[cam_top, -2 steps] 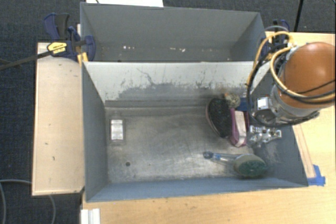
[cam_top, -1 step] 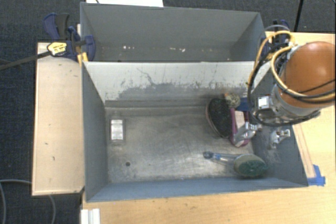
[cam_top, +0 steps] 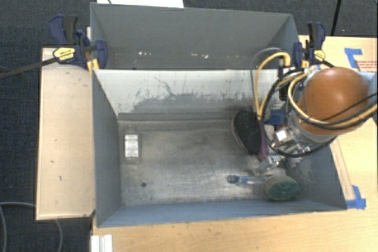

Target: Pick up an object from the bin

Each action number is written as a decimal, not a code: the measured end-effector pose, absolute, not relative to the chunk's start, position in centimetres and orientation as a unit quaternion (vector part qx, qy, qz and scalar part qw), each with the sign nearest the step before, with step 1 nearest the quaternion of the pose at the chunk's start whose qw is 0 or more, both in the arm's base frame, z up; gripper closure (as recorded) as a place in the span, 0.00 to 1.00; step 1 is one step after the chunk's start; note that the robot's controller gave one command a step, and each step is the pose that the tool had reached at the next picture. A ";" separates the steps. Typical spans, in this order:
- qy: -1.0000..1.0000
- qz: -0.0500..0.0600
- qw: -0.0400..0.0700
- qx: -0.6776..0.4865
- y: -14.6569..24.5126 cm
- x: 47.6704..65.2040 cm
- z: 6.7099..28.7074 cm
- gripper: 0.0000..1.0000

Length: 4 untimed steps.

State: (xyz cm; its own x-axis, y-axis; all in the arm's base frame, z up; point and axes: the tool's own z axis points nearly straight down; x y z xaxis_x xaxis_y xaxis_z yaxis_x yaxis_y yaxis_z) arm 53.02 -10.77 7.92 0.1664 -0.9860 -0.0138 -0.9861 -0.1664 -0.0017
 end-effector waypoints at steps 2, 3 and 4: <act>0.666 -0.002 0.002 -0.746 -11.7 54.5 14.9 0.00; 0.687 0.001 0.000 -0.726 -10.6 50.6 15.4 0.00; 0.686 0.001 0.000 -0.728 -8.8 47.8 16.6 0.00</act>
Offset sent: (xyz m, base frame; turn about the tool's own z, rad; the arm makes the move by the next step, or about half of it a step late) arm 0.0173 0.0254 0.0020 -0.1859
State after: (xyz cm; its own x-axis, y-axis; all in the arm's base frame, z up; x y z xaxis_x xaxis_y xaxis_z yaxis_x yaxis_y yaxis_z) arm 47.76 -8.75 16.61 0.0596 -0.9982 -0.0020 -0.9982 -0.0596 0.0020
